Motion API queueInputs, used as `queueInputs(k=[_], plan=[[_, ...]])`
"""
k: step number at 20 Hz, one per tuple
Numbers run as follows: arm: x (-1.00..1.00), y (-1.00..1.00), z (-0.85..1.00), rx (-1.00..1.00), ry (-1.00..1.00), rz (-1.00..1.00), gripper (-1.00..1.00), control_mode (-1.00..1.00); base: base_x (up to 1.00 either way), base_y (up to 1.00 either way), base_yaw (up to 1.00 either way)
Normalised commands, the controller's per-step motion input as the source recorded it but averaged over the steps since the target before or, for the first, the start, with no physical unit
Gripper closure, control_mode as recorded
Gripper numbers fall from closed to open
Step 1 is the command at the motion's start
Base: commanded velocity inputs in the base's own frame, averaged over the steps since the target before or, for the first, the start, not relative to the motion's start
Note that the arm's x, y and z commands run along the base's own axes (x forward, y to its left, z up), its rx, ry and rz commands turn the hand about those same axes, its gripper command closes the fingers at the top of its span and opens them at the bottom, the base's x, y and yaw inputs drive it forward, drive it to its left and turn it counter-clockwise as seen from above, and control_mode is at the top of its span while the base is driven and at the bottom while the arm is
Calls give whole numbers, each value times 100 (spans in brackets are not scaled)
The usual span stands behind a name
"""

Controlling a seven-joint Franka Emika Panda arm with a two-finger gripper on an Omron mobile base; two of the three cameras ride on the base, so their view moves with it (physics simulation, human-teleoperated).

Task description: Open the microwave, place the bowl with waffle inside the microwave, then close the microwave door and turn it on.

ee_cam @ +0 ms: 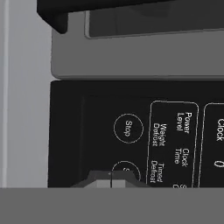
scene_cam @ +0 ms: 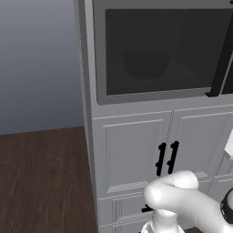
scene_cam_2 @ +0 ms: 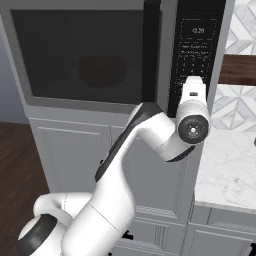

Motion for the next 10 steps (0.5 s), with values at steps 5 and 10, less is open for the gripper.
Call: queueInputs(k=[5, 10], plan=[[35, -30, 0, 12, -2, 6, 100, -100, 0, 0, 0], [52, -18, 0, 9, -3, 5, 100, -100, 0, 0, 0]])
